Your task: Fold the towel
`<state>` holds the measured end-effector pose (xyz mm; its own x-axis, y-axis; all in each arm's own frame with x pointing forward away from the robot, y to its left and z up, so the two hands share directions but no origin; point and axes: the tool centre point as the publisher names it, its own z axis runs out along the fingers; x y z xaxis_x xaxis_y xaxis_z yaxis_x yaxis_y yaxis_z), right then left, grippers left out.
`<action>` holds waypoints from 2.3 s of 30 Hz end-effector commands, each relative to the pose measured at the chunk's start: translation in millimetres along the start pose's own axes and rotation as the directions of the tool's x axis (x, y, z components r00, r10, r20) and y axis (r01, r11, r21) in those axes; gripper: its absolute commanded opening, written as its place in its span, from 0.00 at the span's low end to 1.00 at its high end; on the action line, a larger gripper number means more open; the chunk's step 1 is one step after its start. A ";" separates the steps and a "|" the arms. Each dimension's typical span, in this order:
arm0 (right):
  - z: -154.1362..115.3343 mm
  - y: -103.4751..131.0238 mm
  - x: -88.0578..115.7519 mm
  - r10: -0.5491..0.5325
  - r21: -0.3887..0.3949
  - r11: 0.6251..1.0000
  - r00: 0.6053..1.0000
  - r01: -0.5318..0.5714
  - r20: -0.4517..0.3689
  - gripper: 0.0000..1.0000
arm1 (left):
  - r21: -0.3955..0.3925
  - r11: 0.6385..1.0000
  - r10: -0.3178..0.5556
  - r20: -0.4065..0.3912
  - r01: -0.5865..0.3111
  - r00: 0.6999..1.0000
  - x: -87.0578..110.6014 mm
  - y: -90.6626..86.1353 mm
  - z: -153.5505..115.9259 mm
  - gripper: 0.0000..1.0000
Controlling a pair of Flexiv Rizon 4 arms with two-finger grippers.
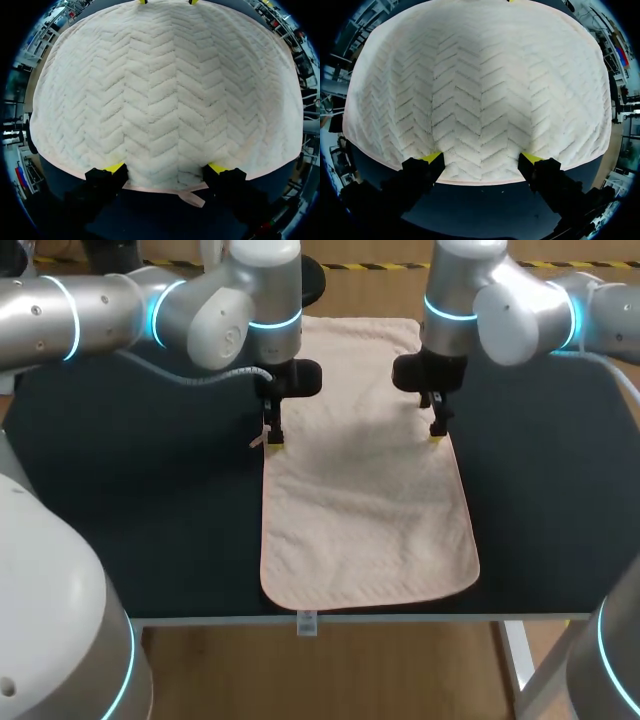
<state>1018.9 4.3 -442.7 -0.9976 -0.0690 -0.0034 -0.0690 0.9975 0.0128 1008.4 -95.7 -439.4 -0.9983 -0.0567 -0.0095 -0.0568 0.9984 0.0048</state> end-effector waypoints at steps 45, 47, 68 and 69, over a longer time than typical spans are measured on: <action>-193.4 -4.8 -10.0 -0.059 0.020 0.998 0.961 0.056 0.270 0.00 | 0.034 0.991 -0.136 0.245 0.132 0.960 1.8 33.7 -199.9 0.00; -218.9 -3.7 -14.5 -0.056 0.004 0.998 0.950 0.058 0.309 0.00 | 0.033 0.988 -0.153 0.263 0.149 0.953 -3.2 34.6 -221.1 0.00; -432.9 5.4 -44.4 -0.027 -0.104 0.988 0.788 0.115 0.615 0.00 | 0.107 0.974 -0.223 0.570 0.198 0.791 -70.6 53.4 -404.6 0.00; -438.0 6.3 -46.5 -0.024 -0.104 0.988 0.775 0.116 0.632 0.00 | 0.104 0.974 -0.223 0.582 0.201 0.782 -72.8 53.2 -409.7 0.00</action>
<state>1084.5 18.0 -36.8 -0.7762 -0.0727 -0.6262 -0.1896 0.9743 0.1220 1085.8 -41.3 -53.5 -0.7664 -0.2628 -0.5861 -0.2463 0.9630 -0.1097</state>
